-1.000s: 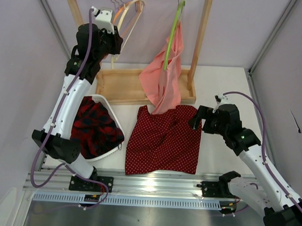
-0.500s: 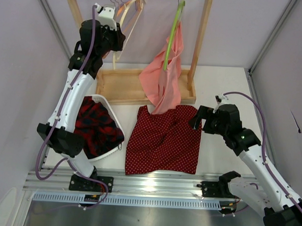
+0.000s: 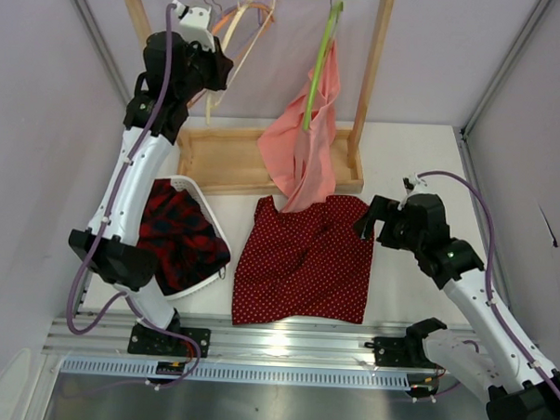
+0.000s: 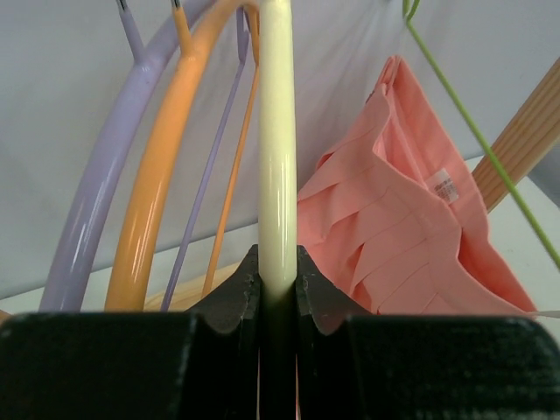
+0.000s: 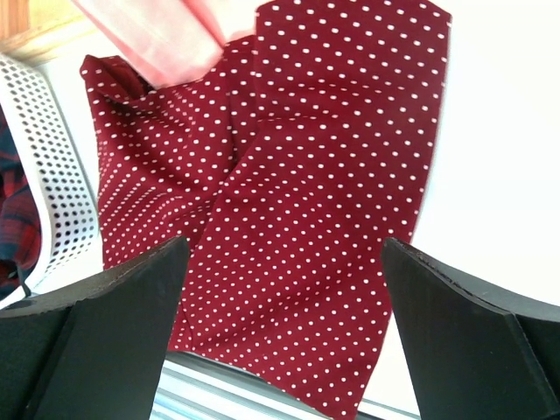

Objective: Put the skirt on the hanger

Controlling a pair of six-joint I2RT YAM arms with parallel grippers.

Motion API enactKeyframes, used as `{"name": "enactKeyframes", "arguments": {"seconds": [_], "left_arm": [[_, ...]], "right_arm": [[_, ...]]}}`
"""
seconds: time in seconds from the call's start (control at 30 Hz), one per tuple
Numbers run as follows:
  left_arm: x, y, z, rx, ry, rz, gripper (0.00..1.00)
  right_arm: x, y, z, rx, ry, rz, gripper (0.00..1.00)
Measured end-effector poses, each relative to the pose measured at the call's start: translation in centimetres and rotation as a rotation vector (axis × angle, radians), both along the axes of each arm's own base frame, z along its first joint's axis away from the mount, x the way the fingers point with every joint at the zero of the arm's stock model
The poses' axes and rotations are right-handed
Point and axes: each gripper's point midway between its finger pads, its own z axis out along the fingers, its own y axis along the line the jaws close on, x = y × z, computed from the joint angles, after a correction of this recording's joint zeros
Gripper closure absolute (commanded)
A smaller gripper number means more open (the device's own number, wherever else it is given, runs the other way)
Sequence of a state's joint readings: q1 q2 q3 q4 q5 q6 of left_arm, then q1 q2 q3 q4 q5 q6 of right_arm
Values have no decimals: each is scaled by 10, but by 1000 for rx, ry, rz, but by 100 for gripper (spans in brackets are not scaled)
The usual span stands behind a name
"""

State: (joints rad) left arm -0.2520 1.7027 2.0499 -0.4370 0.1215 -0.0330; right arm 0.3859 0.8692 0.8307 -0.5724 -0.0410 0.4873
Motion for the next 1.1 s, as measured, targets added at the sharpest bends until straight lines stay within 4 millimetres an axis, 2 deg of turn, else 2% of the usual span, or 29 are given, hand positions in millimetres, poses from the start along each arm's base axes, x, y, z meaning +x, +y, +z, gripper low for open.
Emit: {"name": "enactKeyframes", "arguments": {"seconds": [0.17,0.43,0.7,0.8,0.9,1.0,1.1], "left_arm": [[-25,3,34,-40,-52,-13,100],[-90,15,38,-72,-7,-24,100],[-204,26,46,-125,-73,-124,100],[-242,36,36,-127,-77,-123,100],[-271,43,14,-127,-41,-121,100],[-298,46,-18,-130,19,-126,100],[-312,48,-56,-119,121,-129,100]], "right_arm": [[1,-7,-8,0,22,-36,1],[-1,-12,-10,12,24,-61,1],[-5,-16,-8,17,19,-74,1],[-8,-19,-8,21,28,-85,1],[-12,-21,-9,28,43,-97,1],[-18,-25,-9,30,56,-118,1],[-27,-31,-11,33,75,-144,1]]}}
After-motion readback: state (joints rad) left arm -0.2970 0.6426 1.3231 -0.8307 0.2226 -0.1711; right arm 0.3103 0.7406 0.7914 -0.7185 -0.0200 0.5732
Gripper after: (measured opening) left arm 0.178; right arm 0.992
